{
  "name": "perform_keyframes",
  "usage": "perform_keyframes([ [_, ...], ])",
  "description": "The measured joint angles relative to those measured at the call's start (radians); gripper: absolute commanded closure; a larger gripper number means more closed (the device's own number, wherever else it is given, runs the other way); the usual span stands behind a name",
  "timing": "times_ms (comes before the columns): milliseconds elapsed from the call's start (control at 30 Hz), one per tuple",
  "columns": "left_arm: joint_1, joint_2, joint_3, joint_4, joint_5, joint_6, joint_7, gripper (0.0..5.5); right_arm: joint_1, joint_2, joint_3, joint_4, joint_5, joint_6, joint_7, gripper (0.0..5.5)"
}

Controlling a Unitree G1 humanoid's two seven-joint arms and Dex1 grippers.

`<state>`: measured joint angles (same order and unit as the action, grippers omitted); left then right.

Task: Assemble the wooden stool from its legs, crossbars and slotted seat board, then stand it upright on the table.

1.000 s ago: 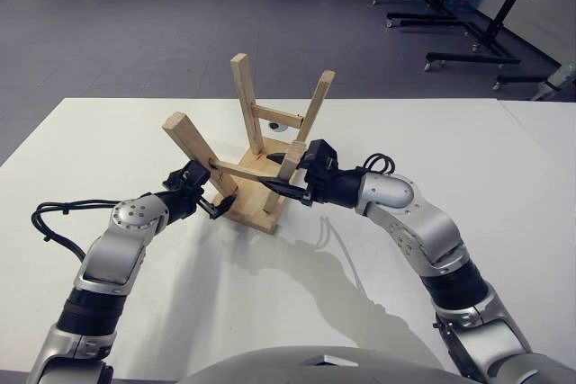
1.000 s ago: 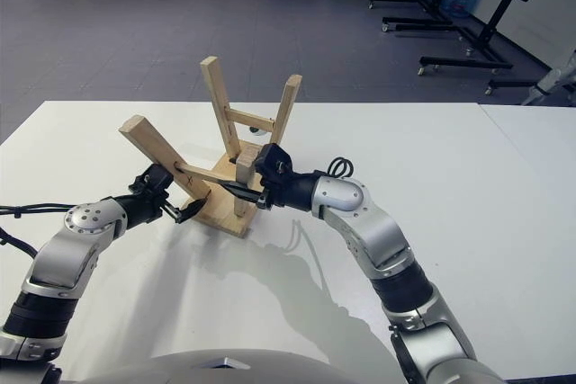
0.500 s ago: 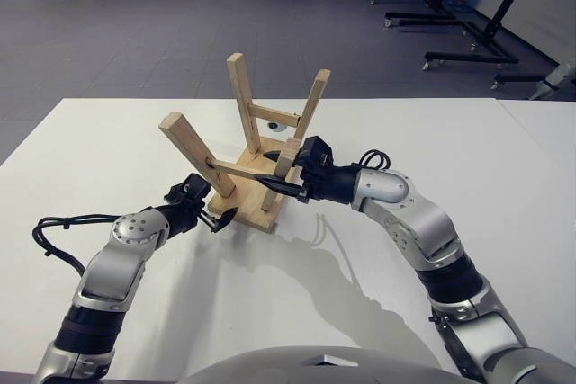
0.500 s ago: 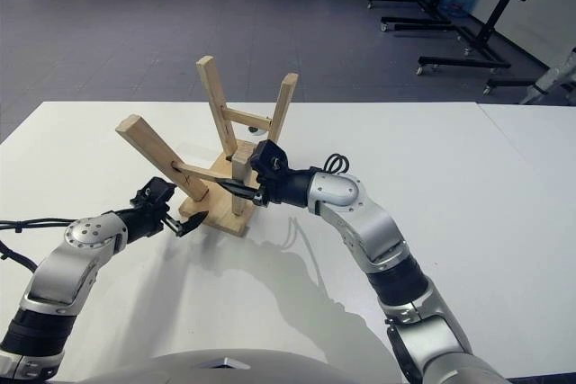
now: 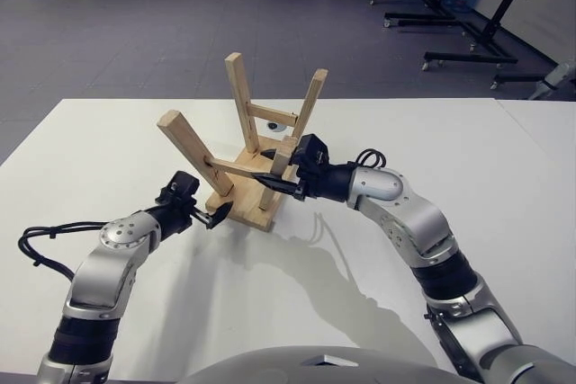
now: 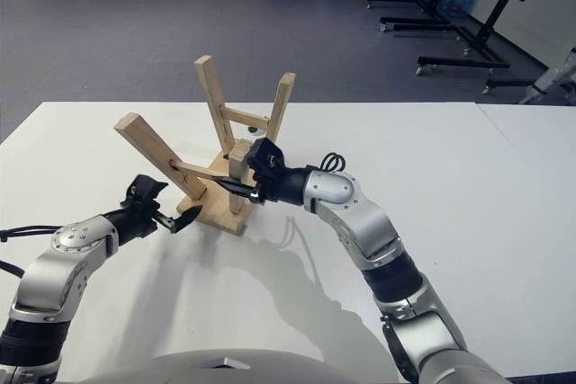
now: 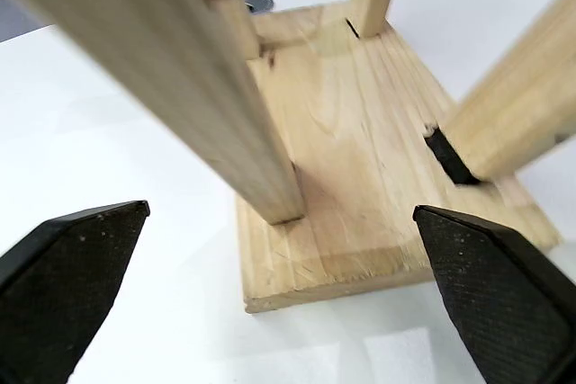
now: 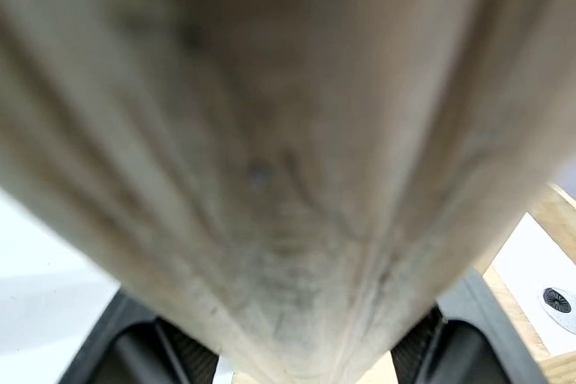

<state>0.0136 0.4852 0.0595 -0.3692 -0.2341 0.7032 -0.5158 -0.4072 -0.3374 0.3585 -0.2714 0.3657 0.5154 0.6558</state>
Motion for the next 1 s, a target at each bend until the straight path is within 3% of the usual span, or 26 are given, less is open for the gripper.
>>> perform_keyframes([
  [67, -0.001, -0.023, 0.047, -0.029, -0.051, 0.031, 0.011, 0.1, 0.001, 0.001, -0.003, 0.003, 0.0, 0.0, 0.0, 3.44],
  [200, 0.01, -0.03, 0.101, -0.083, -0.139, 0.08, 0.005, 0.8, 0.018, 0.002, -0.01, -0.003, 0.0, -0.002, -0.007, 3.44],
  [1000, 0.061, -0.001, 0.096, -0.118, -0.187, 0.089, 0.029, 4.37, 0.056, 0.003, -0.014, -0.018, -0.002, -0.016, -0.028, 3.44],
])
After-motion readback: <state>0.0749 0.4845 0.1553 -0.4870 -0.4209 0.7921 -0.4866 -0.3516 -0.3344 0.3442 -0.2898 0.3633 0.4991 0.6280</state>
